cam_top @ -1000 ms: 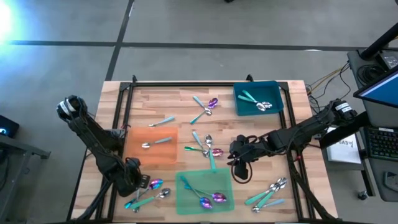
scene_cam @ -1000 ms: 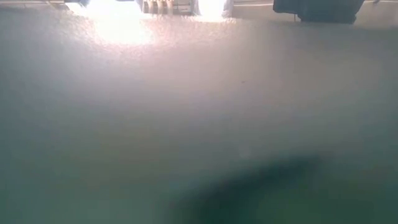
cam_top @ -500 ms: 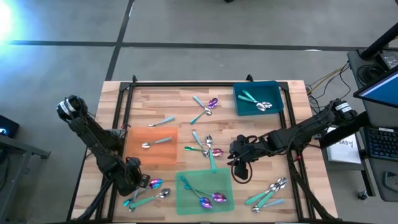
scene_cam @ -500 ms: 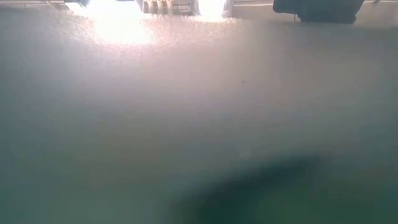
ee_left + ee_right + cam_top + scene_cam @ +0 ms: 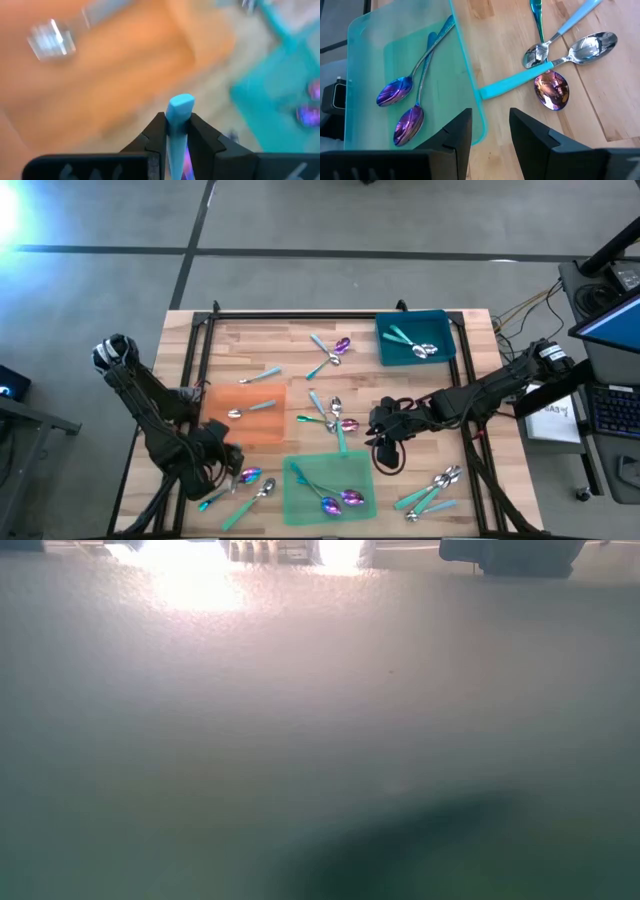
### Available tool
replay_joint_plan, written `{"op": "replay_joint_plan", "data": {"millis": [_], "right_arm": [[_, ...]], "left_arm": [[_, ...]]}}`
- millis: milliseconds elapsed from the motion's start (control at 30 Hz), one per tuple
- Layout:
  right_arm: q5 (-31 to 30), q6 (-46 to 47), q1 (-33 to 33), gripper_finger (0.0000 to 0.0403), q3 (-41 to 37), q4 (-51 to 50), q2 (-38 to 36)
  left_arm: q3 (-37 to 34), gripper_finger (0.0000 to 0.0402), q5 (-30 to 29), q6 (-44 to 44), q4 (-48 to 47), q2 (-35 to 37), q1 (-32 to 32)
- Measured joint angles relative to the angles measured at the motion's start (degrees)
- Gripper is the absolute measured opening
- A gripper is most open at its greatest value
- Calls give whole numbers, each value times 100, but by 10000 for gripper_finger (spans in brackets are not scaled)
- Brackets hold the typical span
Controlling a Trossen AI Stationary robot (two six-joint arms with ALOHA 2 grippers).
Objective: Sort silverware by color (type)
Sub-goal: Put the bottom left blue spoon into the orange bin
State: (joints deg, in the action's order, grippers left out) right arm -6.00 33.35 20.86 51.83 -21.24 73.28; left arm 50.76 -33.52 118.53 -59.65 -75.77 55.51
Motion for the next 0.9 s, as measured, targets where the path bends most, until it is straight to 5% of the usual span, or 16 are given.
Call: {"op": "replay_joint_plan", "data": {"millis": [267,567,900], "right_arm": [[-2,-38,0,121,0,29,0],[-126,-112,-15,121,-2,343,2],[-150,-107,-325,121,43,164,9]], "left_arm": [[1123,34,-1810,244,-3042,-328,-192],[960,36,-2149,-231,-3021,-460,-1068],[671,160,-2227,-123,-3002,-518,-1800]]}}
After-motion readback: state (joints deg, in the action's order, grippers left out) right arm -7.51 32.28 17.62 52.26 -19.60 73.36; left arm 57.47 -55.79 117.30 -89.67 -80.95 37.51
